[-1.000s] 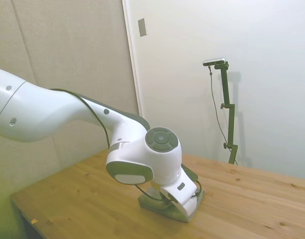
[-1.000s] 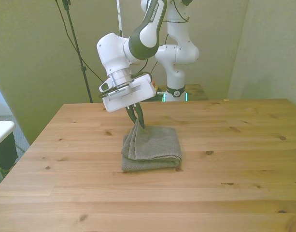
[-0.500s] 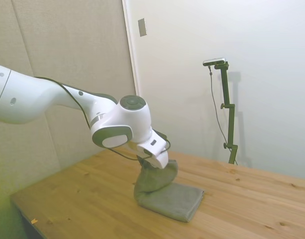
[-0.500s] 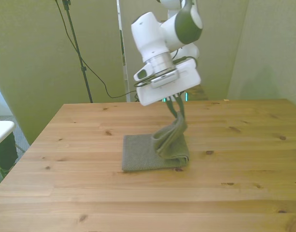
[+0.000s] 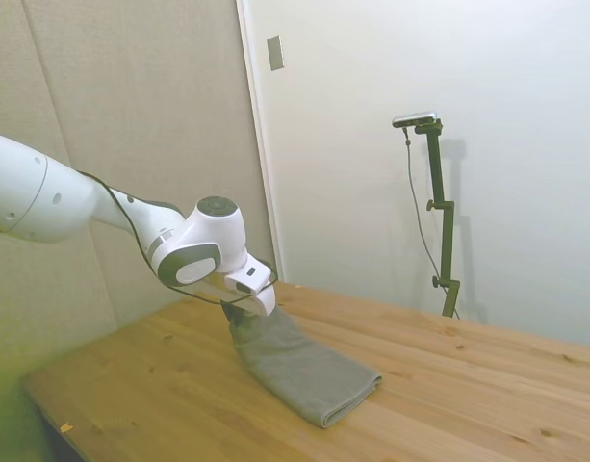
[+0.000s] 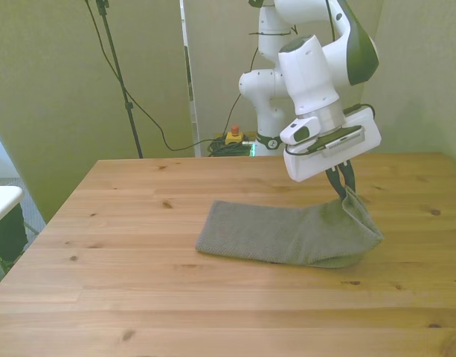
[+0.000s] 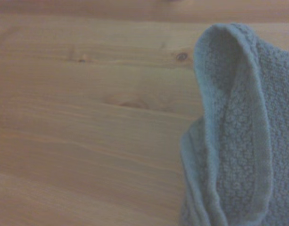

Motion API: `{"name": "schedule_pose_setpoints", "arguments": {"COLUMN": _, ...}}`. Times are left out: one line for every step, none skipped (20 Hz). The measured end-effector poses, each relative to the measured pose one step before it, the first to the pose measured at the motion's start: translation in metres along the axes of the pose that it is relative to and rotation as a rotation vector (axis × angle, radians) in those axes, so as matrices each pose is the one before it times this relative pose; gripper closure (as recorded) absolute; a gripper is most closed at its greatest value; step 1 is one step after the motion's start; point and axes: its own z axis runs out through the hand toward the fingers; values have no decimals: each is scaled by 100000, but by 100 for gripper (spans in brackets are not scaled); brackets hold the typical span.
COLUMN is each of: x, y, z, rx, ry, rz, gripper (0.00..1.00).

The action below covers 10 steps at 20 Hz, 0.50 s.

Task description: Unfold the towel

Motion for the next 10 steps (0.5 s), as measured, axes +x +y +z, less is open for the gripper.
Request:
{"name": "schedule_pose_setpoints", "arguments": {"x": -77, "y": 56, "z": 533, "rx": -763, "ry": -715, "rz": -266, "gripper": 0}}
{"name": "schedule_pose_setpoints", "arguments": {"x": 4, "y": 92, "z": 385, "rx": -582, "ry": -457, "rz": -135, "gripper": 0}}
{"name": "schedule_pose_setpoints", "arguments": {"x": 3, "y": 46, "z": 225, "rx": -347, "ry": -259, "rz": -103, "gripper": 0}}
{"name": "schedule_pose_setpoints", "arguments": {"x": -6, "y": 16, "z": 94, "rx": -164, "ry": -110, "rz": -80, "gripper": 0}}
{"name": "schedule_pose_setpoints", "arguments": {"x": -38, "y": -47, "z": 22, "rx": -50, "ry": -30, "rz": -176, "gripper": 0}}
{"name": "schedule_pose_setpoints", "arguments": {"x": -49, "y": -57, "z": 26, "rx": -15, "ry": -55, "rz": -159, "gripper": 0}}
{"name": "schedule_pose_setpoints", "arguments": {"x": -53, "y": -64, "z": 29, "rx": 2, "ry": -66, "rz": -148, "gripper": 0}}
{"name": "schedule_pose_setpoints", "arguments": {"x": -51, "y": -63, "z": 26, "rx": 15, "ry": -48, "rz": -140, "gripper": 0}}
{"name": "schedule_pose_setpoints", "arguments": {"x": -49, "y": -78, "z": 20, "rx": 43, "ry": 43, "rz": -165, "gripper": 0}}
{"name": "schedule_pose_setpoints", "arguments": {"x": -48, "y": -77, "z": 20, "rx": 34, "ry": 47, "rz": -168, "gripper": 0}}
